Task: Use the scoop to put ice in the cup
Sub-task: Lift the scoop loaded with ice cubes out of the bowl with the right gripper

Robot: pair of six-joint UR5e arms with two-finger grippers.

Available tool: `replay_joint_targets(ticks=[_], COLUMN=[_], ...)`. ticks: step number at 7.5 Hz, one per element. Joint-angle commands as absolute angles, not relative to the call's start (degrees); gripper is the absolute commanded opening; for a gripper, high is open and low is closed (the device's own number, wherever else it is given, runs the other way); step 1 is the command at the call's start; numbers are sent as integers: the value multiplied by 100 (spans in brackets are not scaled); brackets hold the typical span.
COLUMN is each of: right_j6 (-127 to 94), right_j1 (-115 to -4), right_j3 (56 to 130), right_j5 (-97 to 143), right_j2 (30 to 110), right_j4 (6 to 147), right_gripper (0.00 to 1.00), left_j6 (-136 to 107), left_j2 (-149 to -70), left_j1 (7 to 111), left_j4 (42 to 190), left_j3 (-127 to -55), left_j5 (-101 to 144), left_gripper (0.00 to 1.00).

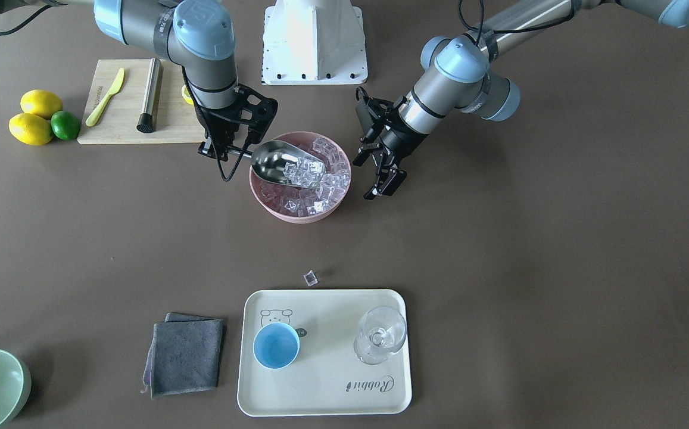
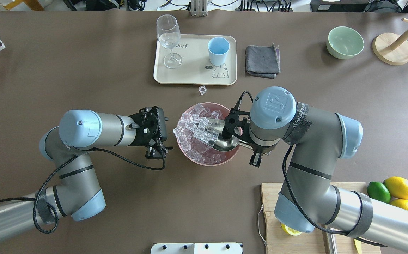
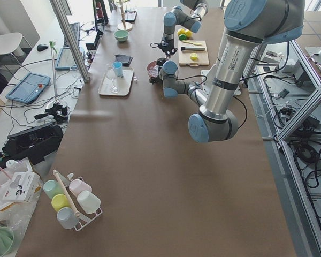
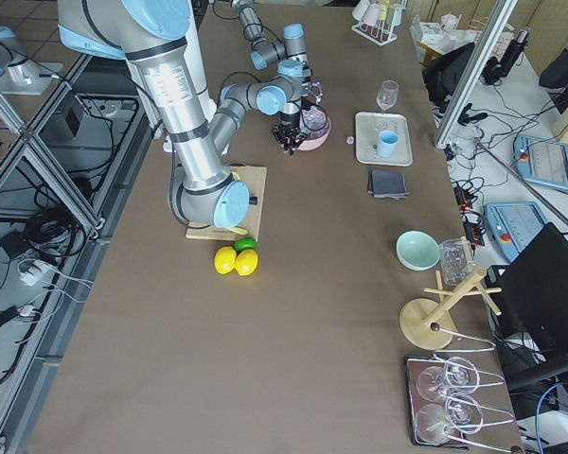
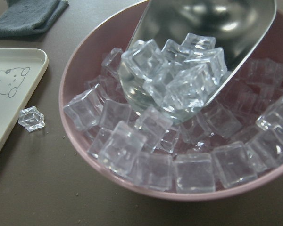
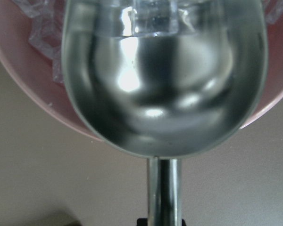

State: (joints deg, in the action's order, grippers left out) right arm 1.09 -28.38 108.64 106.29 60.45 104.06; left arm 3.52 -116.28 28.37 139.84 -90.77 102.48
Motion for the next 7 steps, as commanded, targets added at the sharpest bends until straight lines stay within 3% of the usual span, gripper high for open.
replay_joint_targets(ticks=[1, 7], right_j6=[141, 27], right_j1=[-2848, -3198], right_j3=[10960, 11127], right_j5=[10486, 10512], right_j2=[6064, 6056], right_j4=[10363, 10195], right_gripper=[0, 0], left_j6=[352, 352], left_j2=[-11628, -11637], left_j1=[2839, 2839], left_j4=[13992, 13992], left_j3=[-9079, -9088], left_j5=[10248, 10248], left_gripper=[98, 98])
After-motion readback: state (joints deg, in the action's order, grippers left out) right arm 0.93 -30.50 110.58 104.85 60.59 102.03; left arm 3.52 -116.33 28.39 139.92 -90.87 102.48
